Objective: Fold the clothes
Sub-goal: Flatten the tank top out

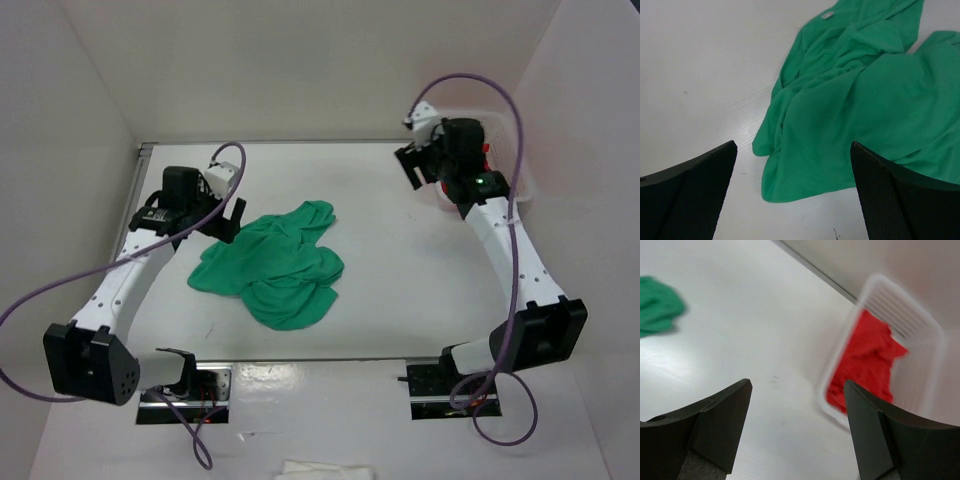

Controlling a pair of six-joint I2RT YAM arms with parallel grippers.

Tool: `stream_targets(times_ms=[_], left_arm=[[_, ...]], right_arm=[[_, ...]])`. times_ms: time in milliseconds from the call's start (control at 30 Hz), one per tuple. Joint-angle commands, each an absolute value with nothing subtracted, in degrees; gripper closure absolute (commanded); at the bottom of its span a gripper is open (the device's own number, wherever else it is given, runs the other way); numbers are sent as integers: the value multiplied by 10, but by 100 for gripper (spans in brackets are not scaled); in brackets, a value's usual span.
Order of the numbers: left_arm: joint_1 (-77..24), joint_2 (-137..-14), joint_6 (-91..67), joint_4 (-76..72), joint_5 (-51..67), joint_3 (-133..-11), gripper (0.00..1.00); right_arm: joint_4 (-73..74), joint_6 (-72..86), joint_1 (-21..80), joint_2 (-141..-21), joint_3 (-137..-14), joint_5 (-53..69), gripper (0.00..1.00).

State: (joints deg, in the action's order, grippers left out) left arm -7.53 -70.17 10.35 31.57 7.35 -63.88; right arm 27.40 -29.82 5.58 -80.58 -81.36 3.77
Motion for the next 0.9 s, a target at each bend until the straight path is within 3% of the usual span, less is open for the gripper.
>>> stream_targets(times_ms=[0, 267, 467, 867], left_arm=[[-83, -728, 93, 335, 59, -663, 0], [-48, -653, 62, 295, -2, -600, 0], [-31, -599, 56, 284, -9, -573, 0], [-11, -606, 56, 279, 4, -562, 0]], right_arm=[[291, -272, 178, -847, -788, 19, 18], [299, -265, 243, -1093, -901, -4, 22], [299, -259, 243, -1166, -961, 21, 23], [299, -236, 268, -1243, -1055, 66, 26]])
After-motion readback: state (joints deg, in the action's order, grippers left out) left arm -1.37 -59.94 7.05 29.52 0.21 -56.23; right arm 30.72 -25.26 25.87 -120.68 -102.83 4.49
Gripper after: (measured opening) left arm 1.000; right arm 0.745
